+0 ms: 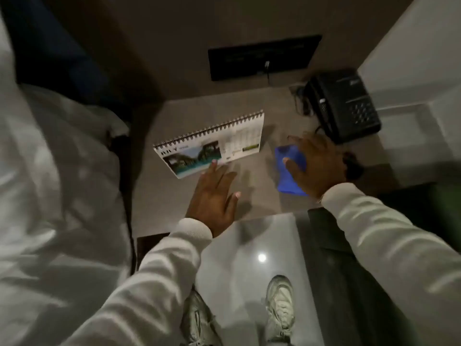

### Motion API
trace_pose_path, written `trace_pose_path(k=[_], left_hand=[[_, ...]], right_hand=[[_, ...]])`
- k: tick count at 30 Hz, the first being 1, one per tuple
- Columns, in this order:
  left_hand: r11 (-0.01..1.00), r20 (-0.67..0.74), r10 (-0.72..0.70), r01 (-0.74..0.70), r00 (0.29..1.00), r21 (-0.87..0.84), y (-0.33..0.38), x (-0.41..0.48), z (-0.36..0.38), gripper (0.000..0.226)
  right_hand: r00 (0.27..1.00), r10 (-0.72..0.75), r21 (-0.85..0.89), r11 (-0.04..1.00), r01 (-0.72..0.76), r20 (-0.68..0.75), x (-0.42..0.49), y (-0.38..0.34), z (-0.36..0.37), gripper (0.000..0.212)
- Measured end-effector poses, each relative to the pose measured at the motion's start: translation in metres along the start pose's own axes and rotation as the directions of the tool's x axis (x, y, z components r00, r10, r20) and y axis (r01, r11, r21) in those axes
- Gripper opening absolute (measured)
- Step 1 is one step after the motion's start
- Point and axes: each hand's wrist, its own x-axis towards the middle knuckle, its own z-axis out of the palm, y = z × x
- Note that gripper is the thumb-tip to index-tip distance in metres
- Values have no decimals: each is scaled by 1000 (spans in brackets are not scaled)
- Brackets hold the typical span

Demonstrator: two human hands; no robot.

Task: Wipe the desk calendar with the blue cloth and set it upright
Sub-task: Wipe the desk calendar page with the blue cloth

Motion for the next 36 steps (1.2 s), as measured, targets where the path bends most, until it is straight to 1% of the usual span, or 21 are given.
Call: trace_pose_path(k=[2,3,6,9,11,13,14,16,17,19,20,23,25,28,30,32,34,36], left_hand=[[997,-37,-6,9,999,70,-14,5,29,56],[995,-33,-12,16,999,103,-20,6,43,56],[984,-24,-46,50,999,171,-31,6,72,56],[966,-76,-31,49,997,254,-36,8,85,55],[962,-92,-25,49,995,267,-37,10,88,56],[966,-70,-27,44,997,254,-38,9,83,57],[970,-36,-38,46,999,240,-37,8,78,58],[969,28,-59,51,998,242,-33,5,63,63],[968,31,-48,38,998,250,-29,4,53,65],[965,13,18,-21,1000,261,-22,1,27,68],[964,-13,75,-69,997,256,-19,-1,13,69],[938,-123,279,-243,952,247,-17,-9,-27,62],[909,-179,369,-314,912,275,-23,-8,-54,59],[866,-187,427,-341,885,366,-41,17,-94,64],[841,-133,442,-359,887,404,-55,45,-117,71],[795,-12,468,-415,884,442,-67,72,-134,80],[725,127,505,-499,854,475,-75,89,-141,90],[657,238,523,-566,818,498,-81,96,-140,99]], right_hand=[[994,99,-45,994,-101,-52,4,8,30,62],[990,125,-65,989,-129,-63,4,12,45,65],[987,127,-73,988,-134,-101,2,15,76,68],[980,125,-86,986,-140,-156,6,20,92,64],[970,126,-91,985,-148,-209,8,20,100,58],[949,127,-49,988,-147,-287,9,18,100,51],[943,123,-31,990,-139,-310,9,18,98,48],[949,130,16,991,-131,-287,11,17,89,50],[954,142,47,990,-134,-265,12,18,83,52],[953,176,141,979,-145,-245,14,20,71,49],[948,193,198,969,-145,-252,14,19,66,47],[940,205,331,937,-108,-274,2,3,54,49],[936,169,399,916,-34,-309,-13,-18,54,51],[909,85,436,893,112,-408,-31,-55,62,49],[886,61,452,875,174,-460,-36,-78,73,49],[866,51,477,850,225,-498,-34,-99,84,50],[836,53,496,825,272,-547,-28,-118,94,51],[784,70,483,820,306,-616,-19,-135,102,51]])
